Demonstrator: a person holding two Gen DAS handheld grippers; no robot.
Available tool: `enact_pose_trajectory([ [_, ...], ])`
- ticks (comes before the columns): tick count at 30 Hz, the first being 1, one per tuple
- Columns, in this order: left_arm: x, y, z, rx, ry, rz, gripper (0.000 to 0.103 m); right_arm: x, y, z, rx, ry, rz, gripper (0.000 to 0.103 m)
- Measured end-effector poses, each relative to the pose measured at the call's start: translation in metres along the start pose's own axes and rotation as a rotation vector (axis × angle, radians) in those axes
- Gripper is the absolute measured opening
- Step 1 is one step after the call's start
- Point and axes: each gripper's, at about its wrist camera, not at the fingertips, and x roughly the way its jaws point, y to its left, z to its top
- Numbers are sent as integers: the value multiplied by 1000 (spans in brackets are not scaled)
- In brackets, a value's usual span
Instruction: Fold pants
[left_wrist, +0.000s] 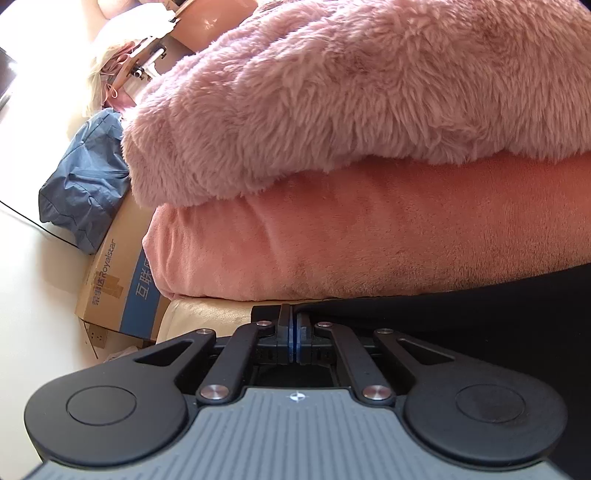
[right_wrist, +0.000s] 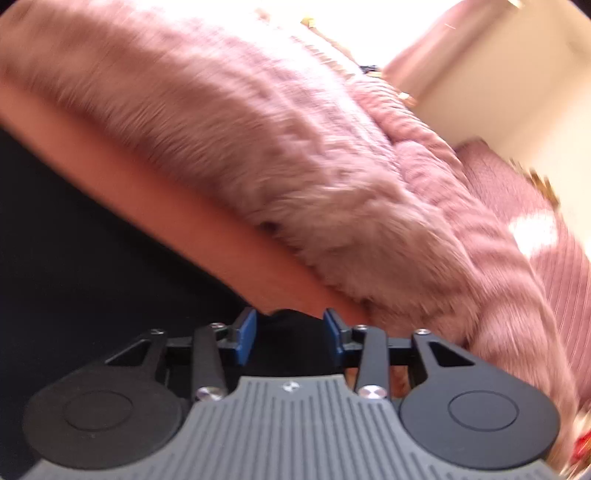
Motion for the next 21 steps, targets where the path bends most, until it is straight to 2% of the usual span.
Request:
enact_pose_trajectory([
  [2, 2, -3, 0, 6, -1, 5, 1, -3, -32, -8, 142, 11, 25, 34],
  [5, 2, -8, -1, 8, 7, 25, 1, 9, -79, -21, 383, 26, 115, 34],
  [9, -1, -12, -1, 10, 33, 56, 1, 40, -99, -29, 540, 54, 195, 33],
  [13, -7, -12, 1, 21, 45, 84, 1, 58, -82, -44, 559, 94, 236, 30],
  [17, -10, -14, 2, 48, 57, 111, 2, 49, -64, -57, 529, 30, 226, 31],
  [21, -10, -17, 1, 56, 69, 128, 2, 49, -68, -54, 518, 18, 234, 30],
])
